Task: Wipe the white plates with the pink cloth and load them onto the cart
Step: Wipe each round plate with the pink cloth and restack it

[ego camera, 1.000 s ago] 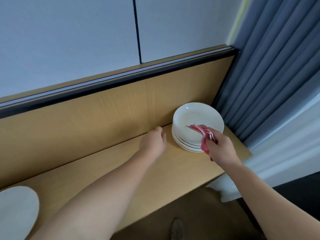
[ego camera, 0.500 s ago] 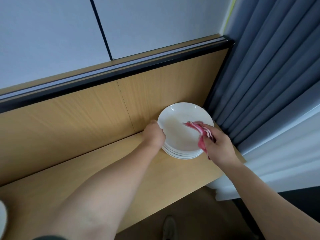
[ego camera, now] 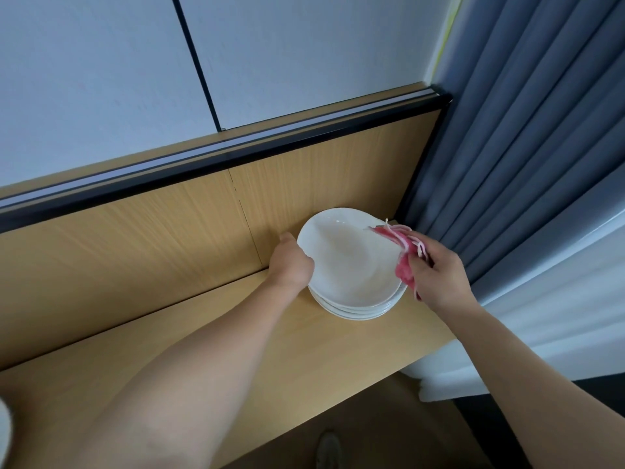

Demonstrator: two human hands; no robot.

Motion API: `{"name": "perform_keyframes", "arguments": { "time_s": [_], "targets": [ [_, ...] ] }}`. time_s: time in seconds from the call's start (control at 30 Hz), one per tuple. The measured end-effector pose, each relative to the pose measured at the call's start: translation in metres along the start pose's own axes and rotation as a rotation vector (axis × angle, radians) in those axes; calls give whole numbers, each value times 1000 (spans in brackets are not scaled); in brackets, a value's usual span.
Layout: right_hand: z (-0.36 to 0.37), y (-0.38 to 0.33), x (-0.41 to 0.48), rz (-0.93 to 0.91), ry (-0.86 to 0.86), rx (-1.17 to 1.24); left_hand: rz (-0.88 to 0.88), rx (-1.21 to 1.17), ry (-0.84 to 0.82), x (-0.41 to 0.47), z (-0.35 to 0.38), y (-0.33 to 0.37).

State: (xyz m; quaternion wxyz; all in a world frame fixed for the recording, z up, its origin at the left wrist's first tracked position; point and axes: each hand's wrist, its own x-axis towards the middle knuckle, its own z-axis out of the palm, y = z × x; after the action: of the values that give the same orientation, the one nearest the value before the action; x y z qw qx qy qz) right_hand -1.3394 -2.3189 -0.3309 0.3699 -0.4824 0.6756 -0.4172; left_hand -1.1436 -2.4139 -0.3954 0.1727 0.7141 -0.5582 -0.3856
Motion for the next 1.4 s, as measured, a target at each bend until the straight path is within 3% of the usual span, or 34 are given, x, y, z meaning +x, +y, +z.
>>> {"name": "perform_keyframes", "arguments": {
  "time_s": [0.43,0.8,1.1,1.23,1.4],
  "targets": [
    [49,-35,1,-125,-122,30,-67,-79,180,-33,-69,-90],
    [158,-44,-32,-172,-295,71,-221,-152,280,-79,-134,-212],
    [263,-21,-72,-260,-415,-49,-379,-195,324,-115,-158,-309],
    [300,-14,-88,-306,-521,-91,-417,-119,324,-127,-161,-335],
    [337,-7,-106,-366,-596,-251,-458,-194,306,-136,-157,-352]
  ]
}}
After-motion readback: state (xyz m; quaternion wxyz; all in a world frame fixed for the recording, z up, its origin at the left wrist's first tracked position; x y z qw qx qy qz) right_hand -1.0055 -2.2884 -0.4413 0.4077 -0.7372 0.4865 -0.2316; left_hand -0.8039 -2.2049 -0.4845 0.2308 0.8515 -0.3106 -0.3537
